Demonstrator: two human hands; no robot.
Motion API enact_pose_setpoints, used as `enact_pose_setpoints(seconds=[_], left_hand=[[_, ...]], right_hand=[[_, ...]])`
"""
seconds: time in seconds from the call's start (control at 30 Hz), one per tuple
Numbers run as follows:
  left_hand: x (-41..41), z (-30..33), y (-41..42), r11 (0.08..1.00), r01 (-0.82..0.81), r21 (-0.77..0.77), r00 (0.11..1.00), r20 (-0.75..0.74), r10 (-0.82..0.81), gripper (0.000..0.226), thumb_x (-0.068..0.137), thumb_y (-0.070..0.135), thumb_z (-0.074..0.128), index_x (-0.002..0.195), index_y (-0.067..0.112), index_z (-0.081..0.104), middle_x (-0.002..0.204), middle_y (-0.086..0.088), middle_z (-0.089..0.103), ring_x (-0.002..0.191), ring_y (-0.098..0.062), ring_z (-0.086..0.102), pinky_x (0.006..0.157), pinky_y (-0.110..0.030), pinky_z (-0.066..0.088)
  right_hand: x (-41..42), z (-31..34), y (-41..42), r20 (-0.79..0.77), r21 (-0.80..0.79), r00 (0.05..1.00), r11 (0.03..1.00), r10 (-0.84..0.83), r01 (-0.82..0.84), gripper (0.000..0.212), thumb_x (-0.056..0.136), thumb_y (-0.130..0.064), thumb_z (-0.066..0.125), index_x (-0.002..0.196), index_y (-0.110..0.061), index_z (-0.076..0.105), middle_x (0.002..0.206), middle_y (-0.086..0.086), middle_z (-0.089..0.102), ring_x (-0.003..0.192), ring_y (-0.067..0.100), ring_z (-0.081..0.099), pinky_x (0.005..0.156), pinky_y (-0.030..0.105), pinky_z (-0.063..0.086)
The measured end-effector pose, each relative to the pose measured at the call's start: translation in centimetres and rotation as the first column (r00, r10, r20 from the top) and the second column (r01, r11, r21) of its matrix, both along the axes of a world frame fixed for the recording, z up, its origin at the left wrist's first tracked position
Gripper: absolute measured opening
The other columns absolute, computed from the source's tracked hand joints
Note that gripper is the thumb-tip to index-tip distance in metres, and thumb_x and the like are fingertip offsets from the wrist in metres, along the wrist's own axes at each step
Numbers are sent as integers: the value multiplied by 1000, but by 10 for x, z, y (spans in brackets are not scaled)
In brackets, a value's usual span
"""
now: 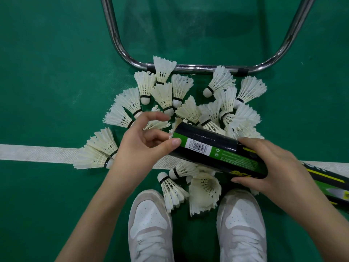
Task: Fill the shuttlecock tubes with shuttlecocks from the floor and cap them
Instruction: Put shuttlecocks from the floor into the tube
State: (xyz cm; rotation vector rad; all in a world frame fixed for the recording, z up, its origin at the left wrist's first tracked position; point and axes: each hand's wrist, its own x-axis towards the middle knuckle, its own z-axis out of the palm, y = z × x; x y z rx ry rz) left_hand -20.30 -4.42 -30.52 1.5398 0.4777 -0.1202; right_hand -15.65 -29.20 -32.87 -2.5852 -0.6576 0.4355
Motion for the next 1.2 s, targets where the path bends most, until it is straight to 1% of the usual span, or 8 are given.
enact_pose_setpoints(seconds=[0.13,0.23,0.33,0.43,0.6,0.9,1.03,1.2], left_hand=[[0,1,-3,991,121,-52,993,12,-121,30,86,3,58,113,15,52,52,9,59,56,2,54,64,-7,43],[-2,3,-4,986,149,-75,989,26,-148,30,91,-2,51,118,11,49,54,10,62,59,4,57,66,-6,44],[-4,3,-4,990,126,-67,992,34,-123,37,83,6,60,117,15,48,69,7,71,71,-2,66,70,-10,47],[-7,-2,-6,987,151,54,988,31,-153,48,68,25,72,111,32,51,92,0,73,90,-15,68,85,-24,52],[-5,-7,-7,974,148,172,987,37,-157,49,63,30,76,105,44,56,95,0,69,92,-18,65,88,-34,53],[-4,-7,-3,983,160,86,984,62,-166,44,69,14,74,101,40,61,93,1,71,87,-13,66,77,-20,51],[-4,-8,-3,970,228,84,970,69,-234,51,81,-6,65,109,36,60,107,14,65,97,-7,63,82,-19,51],[-5,-7,-4,962,247,114,963,78,-257,51,84,-1,65,114,39,56,110,19,63,101,-5,62,87,-19,49]], right_hand=[[2,0,0,8,-14,1000,1000,7,-7,70,59,-64,52,121,-34,40,114,-4,58,100,27,58,86,46,47],[2,1,0,18,-17,1000,1000,6,-6,70,59,-64,51,122,-33,41,114,-5,58,100,26,57,86,46,47],[1,1,3,13,0,1000,1000,1,-1,71,60,-64,51,124,-33,40,115,-5,58,101,26,58,85,44,47],[0,0,6,7,15,1000,1000,14,-14,71,61,-65,51,124,-34,39,116,-5,59,101,25,58,86,44,47],[-1,0,5,3,22,1000,1000,16,-16,71,62,-64,52,125,-33,40,116,-7,58,102,23,57,86,44,47],[-2,0,7,2,25,1000,999,20,-20,71,61,-64,52,124,-34,40,116,-7,58,102,22,57,86,42,46],[-2,0,8,26,16,999,999,31,-31,72,62,-64,50,125,-32,41,115,-5,59,101,24,58,86,42,47],[-2,1,9,38,12,999,1000,21,-21,72,61,-65,50,125,-33,41,115,-6,59,101,24,58,86,39,44]])
